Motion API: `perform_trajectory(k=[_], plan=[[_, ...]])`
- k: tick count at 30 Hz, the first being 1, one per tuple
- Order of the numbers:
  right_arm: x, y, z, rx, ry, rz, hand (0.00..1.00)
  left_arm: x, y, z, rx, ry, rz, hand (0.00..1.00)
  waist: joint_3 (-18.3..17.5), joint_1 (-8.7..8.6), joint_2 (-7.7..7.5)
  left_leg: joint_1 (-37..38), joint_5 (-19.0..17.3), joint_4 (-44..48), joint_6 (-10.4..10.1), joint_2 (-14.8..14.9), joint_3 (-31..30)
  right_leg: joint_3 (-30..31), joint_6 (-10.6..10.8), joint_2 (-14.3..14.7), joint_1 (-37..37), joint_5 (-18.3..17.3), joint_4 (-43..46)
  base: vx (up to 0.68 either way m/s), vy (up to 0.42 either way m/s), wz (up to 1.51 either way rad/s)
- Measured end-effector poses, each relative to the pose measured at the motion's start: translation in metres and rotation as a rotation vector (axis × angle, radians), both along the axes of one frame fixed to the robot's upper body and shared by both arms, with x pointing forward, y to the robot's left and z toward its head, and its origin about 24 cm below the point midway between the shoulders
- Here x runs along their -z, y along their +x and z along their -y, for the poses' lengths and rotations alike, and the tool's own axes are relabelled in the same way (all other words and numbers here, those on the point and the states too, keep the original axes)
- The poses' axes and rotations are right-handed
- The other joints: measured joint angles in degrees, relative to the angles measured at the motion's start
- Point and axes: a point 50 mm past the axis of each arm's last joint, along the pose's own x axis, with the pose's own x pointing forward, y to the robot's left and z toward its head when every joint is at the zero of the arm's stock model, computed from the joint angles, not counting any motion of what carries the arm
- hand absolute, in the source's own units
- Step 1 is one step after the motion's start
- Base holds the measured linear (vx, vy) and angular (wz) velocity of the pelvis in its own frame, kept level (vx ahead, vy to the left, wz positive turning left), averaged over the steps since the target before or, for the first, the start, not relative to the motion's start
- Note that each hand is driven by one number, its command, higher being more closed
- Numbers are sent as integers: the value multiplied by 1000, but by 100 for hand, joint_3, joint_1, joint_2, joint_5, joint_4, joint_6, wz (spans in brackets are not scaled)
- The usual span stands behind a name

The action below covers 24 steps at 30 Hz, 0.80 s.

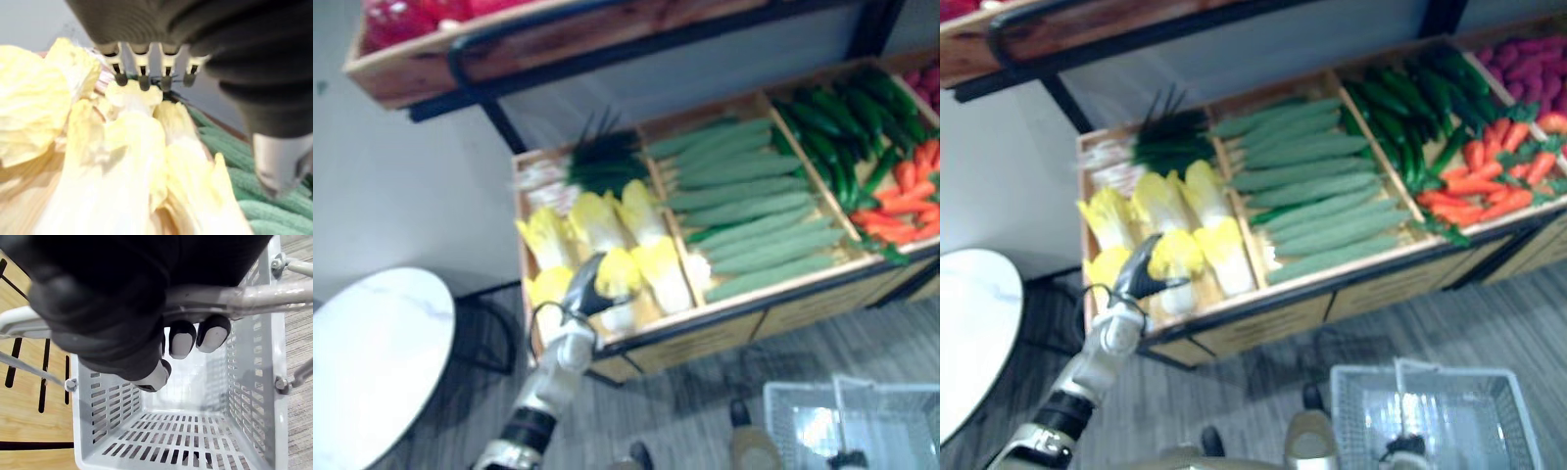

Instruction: Pick vegetable in the basket

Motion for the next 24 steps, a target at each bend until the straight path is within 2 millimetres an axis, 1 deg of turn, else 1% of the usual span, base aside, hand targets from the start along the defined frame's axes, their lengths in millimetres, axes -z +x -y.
perform_trajectory(k=[1,4,6,8,10,11,12,14,16,19,22,24], plan=[[-2,7,1,-8,-9,16,100,-1,4,-1,-11,5,-2,0,61,-2,5,-101,7,11,9,-15,25,38,3,-2,-144,5,48,10,7,-20],[-6,19,2,-9,-17,46,100,-4,15,-4,-34,19,-5,0,234,-11,20,-241,12,17,9,-21,66,92,13,5,-325,12,91,11,-2,-10],[-9,28,2,-4,-26,72,100,-8,21,-8,-71,27,8,0,341,-7,-3,-370,46,21,17,-44,174,190,19,5,-552,17,174,14,1,-16],[-14,38,2,8,-30,113,100,-16,31,-13,-112,26,34,0,522,-8,-21,-479,63,24,38,-85,220,276,34,-7,-755,27,295,13,6,-14],[-17,44,3,30,-35,142,100,-22,38,-16,-148,30,53,0,681,-3,-37,-515,68,29,42,-103,321,337,36,-16,-851,25,353,-3,10,-13],[-18,46,2,41,-33,154,100,-22,39,-18,-161,34,60,100,704,-2,-54,-605,68,40,43,-117,347,375,40,-20,-964,28,384,-7,8,-11],[-18,47,1,44,-30,158,100,-23,41,-17,-162,36,59,100,738,-3,-61,-631,68,50,44,-118,352,384,40,-21,-996,28,399,2,3,-8],[-18,50,-2,64,-8,179,100,-23,47,-20,-184,50,48,100,858,6,-128,-678,67,69,44,-117,428,449,41,-8,-1100,27,451,8,-1,-11],[-17,50,-5,71,2,185,100,-25,51,-27,-227,70,62,100,891,7,-154,-686,61,70,46,-115,494,511,43,-4,-1162,25,486,11,1,-15],[-17,51,-5,84,12,189,100,-27,58,-36,-261,81,44,100,906,5,-154,-648,-17,129,38,-72,609,588,54,43,-1165,-47,506,9,-8,-16],[-17,51,-5,84,12,189,100,-25,57,-45,-274,93,22,100,898,-40,-140,-640,-84,207,43,-62,676,627,46,50,-1160,-53,489,21,1,-14],[-16,50,-5,86,16,182,100,-25,57,-46,-273,94,16,100,896,-52,-137,-624,-89,208,42,-61,672,620,53,52,-1136,-47,476,41,8,-1]])
